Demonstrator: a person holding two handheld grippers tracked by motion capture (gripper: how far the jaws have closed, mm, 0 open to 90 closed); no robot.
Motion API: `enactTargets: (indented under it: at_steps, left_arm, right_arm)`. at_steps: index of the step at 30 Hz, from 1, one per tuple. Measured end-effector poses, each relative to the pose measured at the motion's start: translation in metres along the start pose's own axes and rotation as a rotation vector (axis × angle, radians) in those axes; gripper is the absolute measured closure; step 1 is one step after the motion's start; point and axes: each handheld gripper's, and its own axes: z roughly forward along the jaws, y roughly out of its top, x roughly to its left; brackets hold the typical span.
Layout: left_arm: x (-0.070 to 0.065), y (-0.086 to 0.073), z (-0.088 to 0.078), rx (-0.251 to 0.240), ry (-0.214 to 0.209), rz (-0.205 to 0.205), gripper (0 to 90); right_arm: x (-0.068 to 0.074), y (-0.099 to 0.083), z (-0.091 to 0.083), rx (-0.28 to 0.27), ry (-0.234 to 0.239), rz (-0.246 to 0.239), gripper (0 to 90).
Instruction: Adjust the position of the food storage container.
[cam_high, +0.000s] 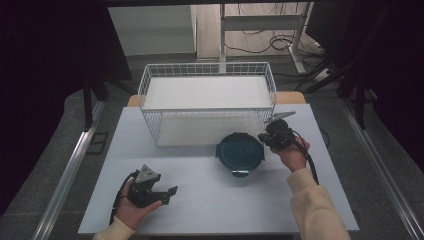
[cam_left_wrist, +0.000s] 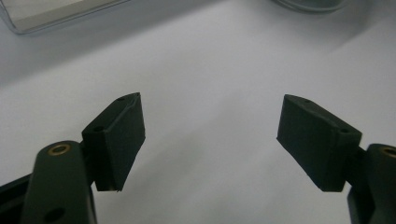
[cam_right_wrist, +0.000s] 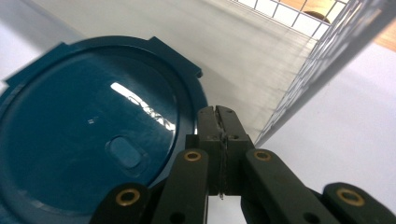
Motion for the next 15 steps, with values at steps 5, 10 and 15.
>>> enactTargets:
  at_steps: [5,10,15]
  left_arm:
    - [0.000,0.000,0.000,0.002,0.001,0.001,23.0]
    - [0.000,0.000,0.001,0.001,0.005,-0.004,22.8]
    - [0.000,0.000,0.000,-0.009,0.006,-0.013,22.5]
  right_arm:
    - [0.000,0.002,0.010,0.017,-0.026,-0.031,89.3]
    - [0.002,-0.001,0.020,0.059,-0.051,-0.074,89.4]
    - [0.003,-0.003,0.025,0.059,-0.062,-0.087,89.6]
